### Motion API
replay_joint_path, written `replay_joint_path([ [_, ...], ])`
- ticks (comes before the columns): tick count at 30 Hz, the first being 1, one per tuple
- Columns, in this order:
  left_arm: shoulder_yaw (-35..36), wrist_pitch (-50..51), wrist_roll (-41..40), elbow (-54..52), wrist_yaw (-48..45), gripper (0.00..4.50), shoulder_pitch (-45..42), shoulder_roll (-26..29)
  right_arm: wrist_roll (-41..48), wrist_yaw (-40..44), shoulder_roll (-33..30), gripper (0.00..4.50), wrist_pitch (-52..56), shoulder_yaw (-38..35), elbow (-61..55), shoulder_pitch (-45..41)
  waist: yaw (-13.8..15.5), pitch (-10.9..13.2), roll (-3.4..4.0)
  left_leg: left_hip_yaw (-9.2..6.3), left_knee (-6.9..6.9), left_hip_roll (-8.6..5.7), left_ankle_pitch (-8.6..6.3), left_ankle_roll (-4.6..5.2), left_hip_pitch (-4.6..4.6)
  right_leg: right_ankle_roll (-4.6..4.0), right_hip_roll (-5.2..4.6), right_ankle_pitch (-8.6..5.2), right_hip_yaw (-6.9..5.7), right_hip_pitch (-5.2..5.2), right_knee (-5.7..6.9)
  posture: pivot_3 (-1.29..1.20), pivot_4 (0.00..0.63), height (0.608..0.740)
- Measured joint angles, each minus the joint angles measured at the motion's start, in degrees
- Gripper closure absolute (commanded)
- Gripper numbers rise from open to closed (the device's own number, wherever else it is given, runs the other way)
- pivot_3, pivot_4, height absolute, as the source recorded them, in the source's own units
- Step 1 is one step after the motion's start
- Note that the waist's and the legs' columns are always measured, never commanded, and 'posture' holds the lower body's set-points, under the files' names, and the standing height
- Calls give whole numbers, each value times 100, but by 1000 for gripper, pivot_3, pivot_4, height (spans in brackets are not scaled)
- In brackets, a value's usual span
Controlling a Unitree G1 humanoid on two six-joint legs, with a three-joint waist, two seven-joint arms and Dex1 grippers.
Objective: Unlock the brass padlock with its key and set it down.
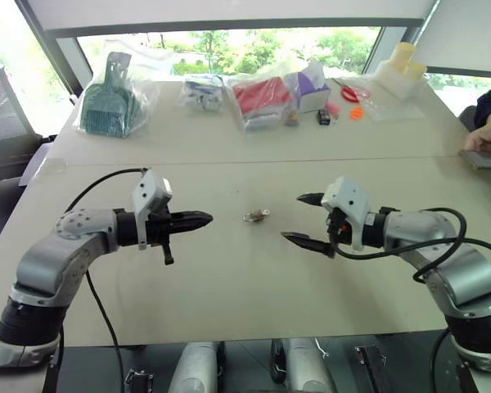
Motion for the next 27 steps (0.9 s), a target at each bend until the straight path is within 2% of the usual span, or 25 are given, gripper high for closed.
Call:
replay_joint_path([
  [14, -112, -218, 172, 92, -8, 4500, -109, -88, -4, 31, -8, 42, 61, 93, -63, 4, 3, 0, 0, 1, 0, 0, 0, 0, 0, 1, 0, 1, 0, 1, 1, 0, 150, 740],
  [22, -391, -713, 642, 1026, -299, 4500, -842, -232, -14, -76, -109, 42, 70, 68, -117, 135, 1, 0, -1, 3, 2, -4, 0, 0, 0, 4, 0, 3, 0, 2, 2, 0, 150, 740],
  [27, -837, -1128, 1011, 1656, -665, 4500, -1363, -538, -24, -120, -171, 42, 71, 68, -123, 134, 11, -1, -2, 2, 5, -22, 1, 1, 0, 5, -1, 3, 0, 5, 3, 0, 150, 740],
])
